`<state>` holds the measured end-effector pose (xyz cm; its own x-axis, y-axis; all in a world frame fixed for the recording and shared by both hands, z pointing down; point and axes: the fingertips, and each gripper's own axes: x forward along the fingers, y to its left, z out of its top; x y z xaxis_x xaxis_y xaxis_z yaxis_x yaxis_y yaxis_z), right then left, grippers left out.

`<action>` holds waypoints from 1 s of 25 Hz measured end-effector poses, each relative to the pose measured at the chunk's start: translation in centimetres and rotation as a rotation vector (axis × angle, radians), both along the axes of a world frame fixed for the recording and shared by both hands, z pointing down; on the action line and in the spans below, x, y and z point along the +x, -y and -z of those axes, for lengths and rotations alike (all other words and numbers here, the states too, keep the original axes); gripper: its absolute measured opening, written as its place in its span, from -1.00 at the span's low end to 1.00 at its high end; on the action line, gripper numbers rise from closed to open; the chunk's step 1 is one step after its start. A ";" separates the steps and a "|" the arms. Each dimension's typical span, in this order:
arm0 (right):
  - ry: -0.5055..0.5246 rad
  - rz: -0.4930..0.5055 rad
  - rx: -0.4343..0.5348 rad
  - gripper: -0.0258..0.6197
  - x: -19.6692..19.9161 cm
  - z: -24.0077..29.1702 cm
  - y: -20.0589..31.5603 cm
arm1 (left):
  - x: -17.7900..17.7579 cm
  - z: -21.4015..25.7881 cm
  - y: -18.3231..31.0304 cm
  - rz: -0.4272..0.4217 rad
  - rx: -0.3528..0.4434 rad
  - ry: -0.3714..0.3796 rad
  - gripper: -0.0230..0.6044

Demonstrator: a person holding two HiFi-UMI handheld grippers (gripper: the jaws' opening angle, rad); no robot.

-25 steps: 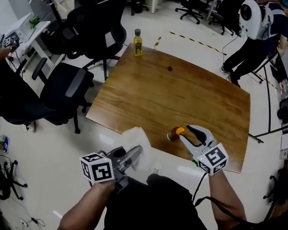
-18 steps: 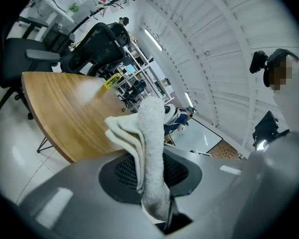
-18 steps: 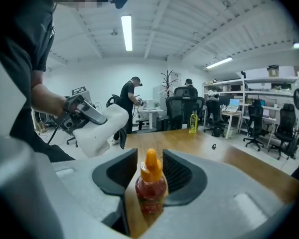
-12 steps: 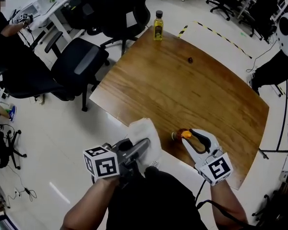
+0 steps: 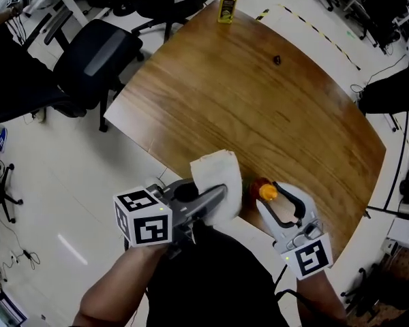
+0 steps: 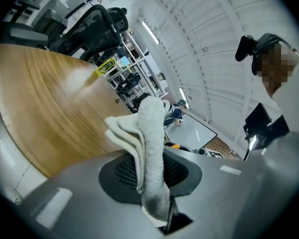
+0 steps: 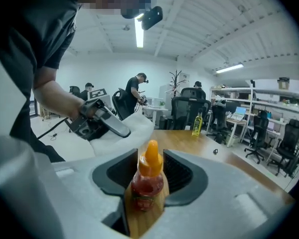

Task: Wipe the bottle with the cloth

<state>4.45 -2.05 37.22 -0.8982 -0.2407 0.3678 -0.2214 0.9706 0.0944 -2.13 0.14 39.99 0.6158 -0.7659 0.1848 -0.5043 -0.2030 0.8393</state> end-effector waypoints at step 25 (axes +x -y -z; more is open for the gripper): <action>0.073 -0.040 -0.127 -0.51 -0.7 -1.8 0.3 | 3.4 -6.9 5.5 -0.411 -0.108 -0.108 -0.61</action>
<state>3.73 -2.33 38.98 -0.9143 -0.2329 0.3313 -0.2624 0.9639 -0.0464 1.31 -5.39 46.89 0.8858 -0.4327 0.1677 -0.3077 -0.2770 0.9103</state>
